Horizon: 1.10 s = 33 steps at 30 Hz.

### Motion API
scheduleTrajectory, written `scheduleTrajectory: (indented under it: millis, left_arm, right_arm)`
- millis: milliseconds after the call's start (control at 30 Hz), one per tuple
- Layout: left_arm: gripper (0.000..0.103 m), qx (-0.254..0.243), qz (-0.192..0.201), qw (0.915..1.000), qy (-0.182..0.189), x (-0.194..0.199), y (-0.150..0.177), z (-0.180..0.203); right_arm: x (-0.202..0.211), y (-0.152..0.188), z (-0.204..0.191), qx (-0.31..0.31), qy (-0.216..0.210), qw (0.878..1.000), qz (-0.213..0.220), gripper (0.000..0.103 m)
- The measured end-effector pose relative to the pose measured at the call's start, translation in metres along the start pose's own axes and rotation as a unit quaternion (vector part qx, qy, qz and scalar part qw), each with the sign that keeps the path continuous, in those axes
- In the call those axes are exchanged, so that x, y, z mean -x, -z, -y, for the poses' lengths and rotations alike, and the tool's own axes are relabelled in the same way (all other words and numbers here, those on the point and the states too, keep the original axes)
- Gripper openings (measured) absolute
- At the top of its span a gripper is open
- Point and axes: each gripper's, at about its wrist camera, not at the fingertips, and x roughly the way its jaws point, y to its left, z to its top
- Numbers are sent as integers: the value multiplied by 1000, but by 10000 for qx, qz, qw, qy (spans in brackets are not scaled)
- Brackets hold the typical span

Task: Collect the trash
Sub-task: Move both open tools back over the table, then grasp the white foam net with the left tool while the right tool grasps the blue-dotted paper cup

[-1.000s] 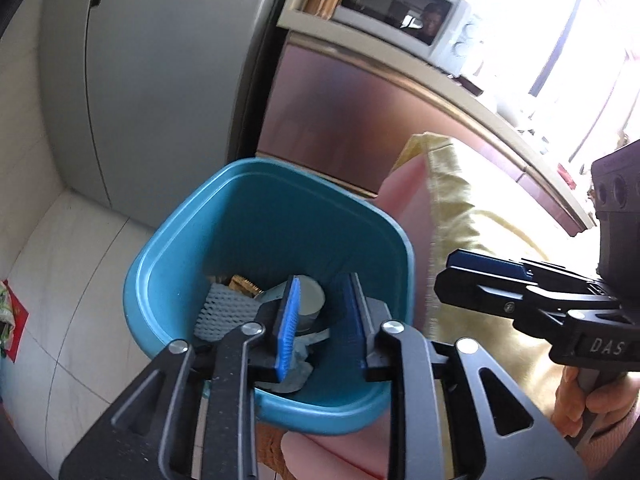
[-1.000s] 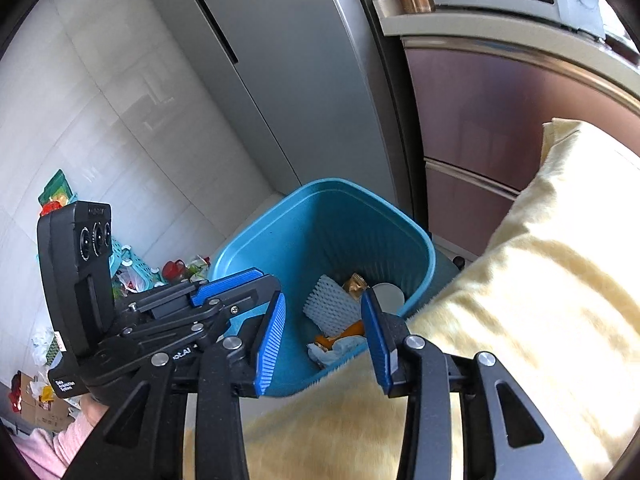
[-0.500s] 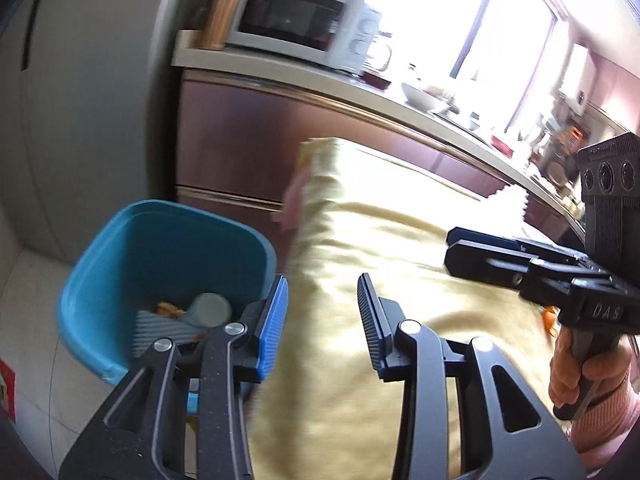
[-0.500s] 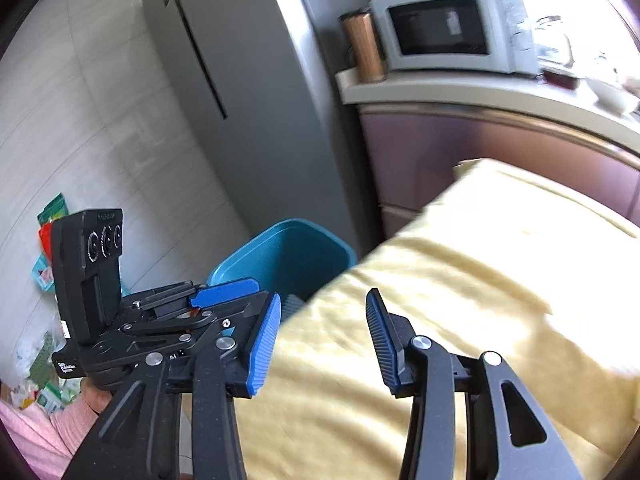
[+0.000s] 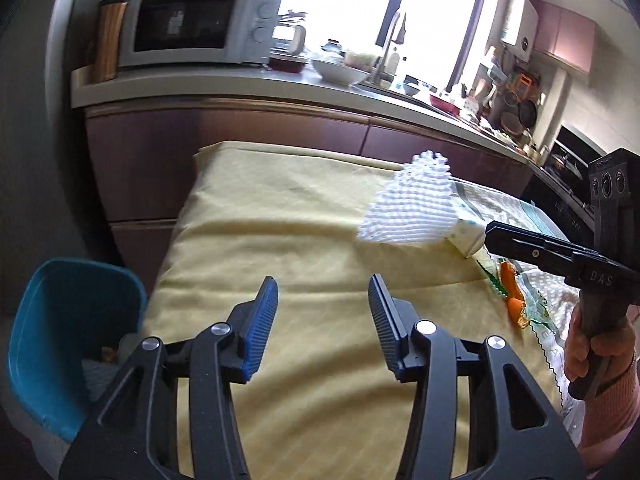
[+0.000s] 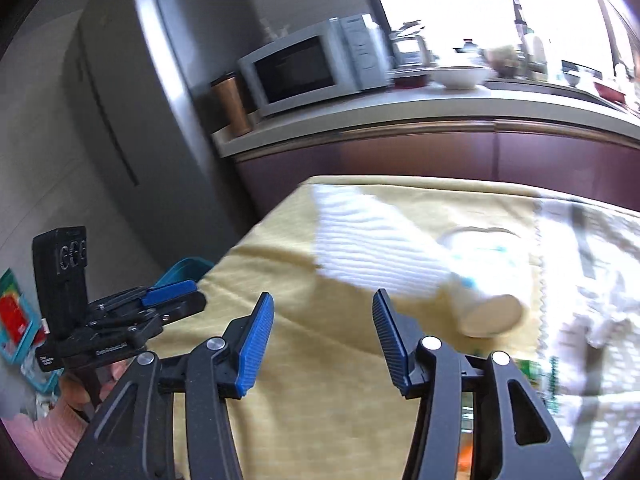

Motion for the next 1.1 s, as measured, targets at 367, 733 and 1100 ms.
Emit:
scheduleTrajectory:
  millis: [367,733,1100]
  left_arm:
    - [65,-877,-38,9961,39,-56,-46,56]
    - [65,-1220,-315,9916,281,-98,-61,73]
    - [26,-1193,-493,9905,477,-109,-58,75]
  right_arm:
    - [6,3,75,-799,903,9922,327,73]
    - [-26,0,88,-934,936,9912,0,73]
    - [-37,0,88,-995,1036,9896,-112,73]
